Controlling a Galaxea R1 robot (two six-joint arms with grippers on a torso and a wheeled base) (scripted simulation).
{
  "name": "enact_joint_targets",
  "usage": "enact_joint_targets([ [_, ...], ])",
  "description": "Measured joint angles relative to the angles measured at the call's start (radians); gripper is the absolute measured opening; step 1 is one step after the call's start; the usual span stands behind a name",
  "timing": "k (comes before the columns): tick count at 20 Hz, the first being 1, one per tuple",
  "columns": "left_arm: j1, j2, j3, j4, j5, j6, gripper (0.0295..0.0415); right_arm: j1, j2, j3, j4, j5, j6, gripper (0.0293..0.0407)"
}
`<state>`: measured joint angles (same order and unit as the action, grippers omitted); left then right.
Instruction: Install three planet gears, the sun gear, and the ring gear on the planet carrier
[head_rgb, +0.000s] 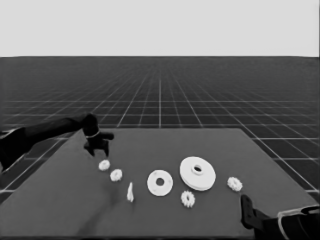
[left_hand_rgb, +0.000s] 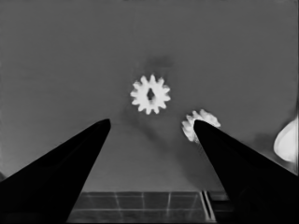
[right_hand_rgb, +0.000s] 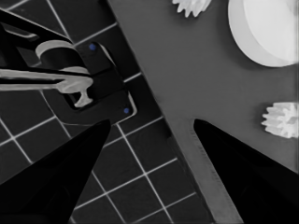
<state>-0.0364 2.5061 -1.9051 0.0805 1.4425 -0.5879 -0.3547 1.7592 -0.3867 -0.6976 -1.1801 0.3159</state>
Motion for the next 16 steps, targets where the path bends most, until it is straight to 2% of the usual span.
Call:
enact_joint_targets([
  [1, 0.064, 0.028, -0.061, 0.035, -0.059, 0.024, 0.0385, 0.0, 0.0, 0.0, 0.0, 0.0, 0.0, 0.0385],
  [3, 0.139, 0.073, -0.156, 0.058, -0.119, 0.063, 0.0385, 0.0, 0.0, 0.0, 0.0, 0.0, 0.0, 0.0385],
  [10, 0.168, 0.105, -0.225, 0.06, -0.149, 0.095, 0.0383, 0.0, 0.0, 0.0, 0.0, 0.0, 0.0, 0.0385],
  [12, 0.168, 0.103, -0.228, 0.062, -0.151, 0.096, 0.0314, 0.0, 0.0, 0.0, 0.0, 0.0, 0.0, 0.0385],
  [16, 0.168, 0.104, -0.229, 0.062, -0.151, 0.096, 0.0312, 0.0, 0.0, 0.0, 0.0, 0.0, 0.0, 0.0385],
])
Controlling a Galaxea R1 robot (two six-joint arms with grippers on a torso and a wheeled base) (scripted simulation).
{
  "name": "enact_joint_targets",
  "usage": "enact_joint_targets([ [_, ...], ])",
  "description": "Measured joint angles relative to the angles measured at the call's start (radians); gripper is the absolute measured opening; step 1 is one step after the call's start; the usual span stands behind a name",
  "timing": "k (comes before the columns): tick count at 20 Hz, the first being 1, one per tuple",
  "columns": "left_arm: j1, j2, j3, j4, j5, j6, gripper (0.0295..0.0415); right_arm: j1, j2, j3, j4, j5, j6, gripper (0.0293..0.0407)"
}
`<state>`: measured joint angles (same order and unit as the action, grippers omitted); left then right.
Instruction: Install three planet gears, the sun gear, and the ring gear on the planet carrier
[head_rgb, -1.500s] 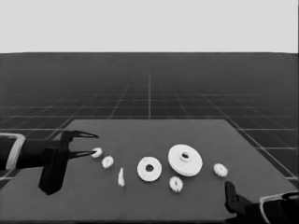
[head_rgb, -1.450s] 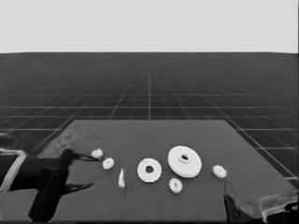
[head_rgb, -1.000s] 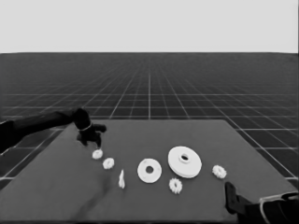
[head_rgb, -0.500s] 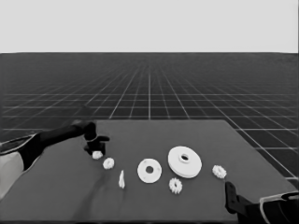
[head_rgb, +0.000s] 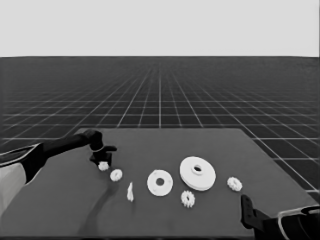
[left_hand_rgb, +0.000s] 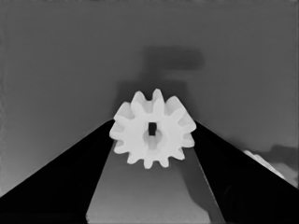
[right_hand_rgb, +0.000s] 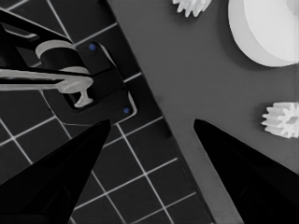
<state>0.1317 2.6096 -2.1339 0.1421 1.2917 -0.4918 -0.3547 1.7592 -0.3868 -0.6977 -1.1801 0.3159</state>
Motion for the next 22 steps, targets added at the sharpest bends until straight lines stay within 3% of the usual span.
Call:
enact_joint_targets([
  [4, 0.0, 0.0, 0.0, 0.0, 0.0, 0.0, 0.0312, 0.0, 0.0, 0.0, 0.0, 0.0, 0.0, 0.0385],
  [6, -0.103, -0.075, 0.165, -0.033, 0.104, -0.075, 0.0312, 0.0, 0.0, 0.0, 0.0, 0.0, 0.0, 0.0385],
  [8, -0.147, -0.085, 0.187, -0.056, 0.138, -0.083, 0.0313, 0.0, 0.0, 0.0, 0.0, 0.0, 0.0, 0.0385],
  [14, -0.166, -0.087, 0.19, -0.068, 0.154, -0.084, 0.0313, 0.0, 0.0, 0.0, 0.0, 0.0, 0.0, 0.0385],
  [15, -0.162, -0.059, 0.459, -0.015, 0.182, -0.469, 0.0313, 0.0, 0.0, 0.0, 0.0, 0.0, 0.0, 0.0385],
  [16, -0.158, 0.105, 0.52, 0.002, 0.207, -0.647, 0.0313, 0.0, 0.0, 0.0, 0.0, 0.0, 0.0, 0.0385],
  [18, -0.154, 0.326, 0.411, 0.004, 0.22, -0.72, 0.0312, 0.0, 0.0, 0.0, 0.0, 0.0, 0.0, 0.0385],
  [22, -0.153, 0.435, 0.298, 0.002, 0.221, -0.712, 0.0312, 0.0, 0.0, 0.0, 0.0, 0.0, 0.0, 0.0385],
])
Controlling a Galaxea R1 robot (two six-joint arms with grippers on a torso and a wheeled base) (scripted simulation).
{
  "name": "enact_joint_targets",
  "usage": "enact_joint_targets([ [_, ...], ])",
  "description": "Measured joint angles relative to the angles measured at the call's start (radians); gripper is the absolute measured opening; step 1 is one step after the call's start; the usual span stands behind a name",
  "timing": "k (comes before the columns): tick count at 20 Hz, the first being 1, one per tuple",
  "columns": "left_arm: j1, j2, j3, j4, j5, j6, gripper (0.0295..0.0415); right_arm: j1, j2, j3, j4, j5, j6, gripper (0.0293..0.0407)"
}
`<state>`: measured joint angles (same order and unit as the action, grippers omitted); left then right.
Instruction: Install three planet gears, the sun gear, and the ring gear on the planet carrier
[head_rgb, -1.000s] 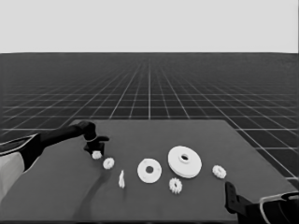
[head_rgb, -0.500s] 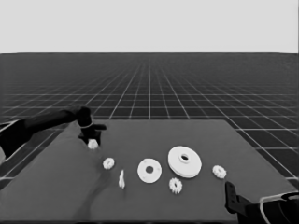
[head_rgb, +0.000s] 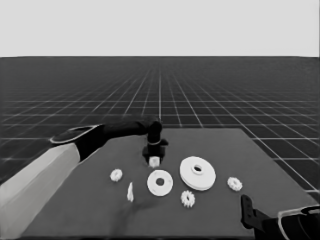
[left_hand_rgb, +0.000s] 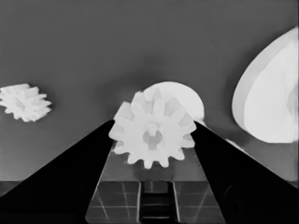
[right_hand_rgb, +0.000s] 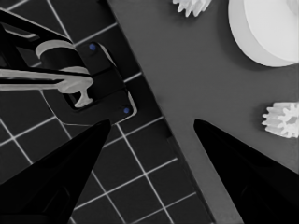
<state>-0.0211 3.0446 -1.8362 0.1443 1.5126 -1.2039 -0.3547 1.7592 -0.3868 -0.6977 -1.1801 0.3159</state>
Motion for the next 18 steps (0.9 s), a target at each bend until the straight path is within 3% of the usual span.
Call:
enact_joint_targets([
  [2, 0.0, 0.009, -0.013, 0.0, 0.0, 0.002, 0.0312, 0.0, 0.0, 0.0, 0.0, 0.0, 0.0, 0.0385],
  [5, 0.117, 0.04, -0.104, 0.103, -0.054, 0.051, 0.0312, 0.0, 0.0, 0.0, 0.0, 0.0, 0.0, 0.0385],
  [12, 0.143, 0.052, -0.139, 0.125, -0.072, 0.069, 0.0312, 0.0, 0.0, 0.0, 0.0, 0.0, 0.0, 0.0385],
  [14, 0.143, 0.052, -0.139, 0.125, -0.073, 0.069, 0.0372, 0.0, 0.0, 0.0, 0.0, 0.0, 0.0, 0.0385],
  [15, 0.143, 0.052, -0.139, 0.125, -0.073, 0.069, 0.0381, 0.0, 0.0, 0.0, 0.0, 0.0, 0.0, 0.0385],
  [18, 0.144, 0.052, -0.14, 0.125, -0.073, 0.069, 0.0385, 0.0, 0.0, 0.0, 0.0, 0.0, 0.0, 0.0385],
])
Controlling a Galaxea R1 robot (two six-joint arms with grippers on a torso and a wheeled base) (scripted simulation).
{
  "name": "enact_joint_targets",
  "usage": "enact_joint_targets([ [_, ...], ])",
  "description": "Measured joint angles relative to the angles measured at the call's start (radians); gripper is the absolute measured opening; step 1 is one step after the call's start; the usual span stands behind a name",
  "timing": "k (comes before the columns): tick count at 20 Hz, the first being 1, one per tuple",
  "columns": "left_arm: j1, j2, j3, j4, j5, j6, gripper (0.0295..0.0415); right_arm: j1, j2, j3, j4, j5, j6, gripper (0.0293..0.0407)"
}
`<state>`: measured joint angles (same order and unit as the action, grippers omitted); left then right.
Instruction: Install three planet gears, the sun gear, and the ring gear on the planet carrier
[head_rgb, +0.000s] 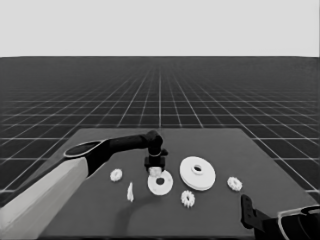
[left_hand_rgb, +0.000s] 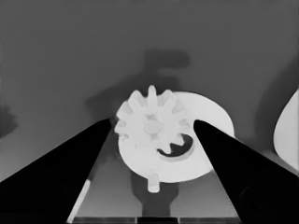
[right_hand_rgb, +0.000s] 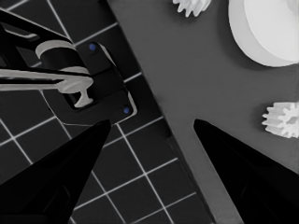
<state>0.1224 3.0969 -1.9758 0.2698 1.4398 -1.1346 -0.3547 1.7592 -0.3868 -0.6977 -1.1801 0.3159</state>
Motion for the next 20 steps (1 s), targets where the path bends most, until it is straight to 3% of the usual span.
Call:
enact_joint_targets([
  [4, 0.0, 0.0, 0.0, 0.0, 0.0, 0.0, 0.0385, 0.0, 0.0, 0.0, 0.0, 0.0, 0.0, 0.0385],
  [6, -0.09, -0.033, 0.098, -0.077, 0.053, -0.054, 0.0385, 0.0, 0.0, 0.0, 0.0, 0.0, 0.0, 0.0385],
  [8, -0.127, -0.038, 0.116, -0.108, 0.066, -0.064, 0.0385, 0.0, 0.0, 0.0, 0.0, 0.0, 0.0, 0.0385],
  [14, -0.143, -0.039, 0.12, -0.125, 0.072, -0.066, 0.0385, 0.0, 0.0, 0.0, 0.0, 0.0, 0.0, 0.0385],
  [15, -0.141, -0.242, 0.4, -0.123, 0.072, -0.08, 0.0385, 0.0, 0.0, 0.0, 0.0, 0.0, 0.0, 0.0385],
  [16, -0.14, -0.415, 0.488, -0.125, 0.065, -0.031, 0.0385, 0.0, 0.0, 0.0, 0.0, 0.0, 0.0, 0.0385],
  [20, -0.14, -0.581, 0.481, -0.134, 0.044, 0.112, 0.0385, 0.0, 0.0, 0.0, 0.0, 0.0, 0.0, 0.0385],
])
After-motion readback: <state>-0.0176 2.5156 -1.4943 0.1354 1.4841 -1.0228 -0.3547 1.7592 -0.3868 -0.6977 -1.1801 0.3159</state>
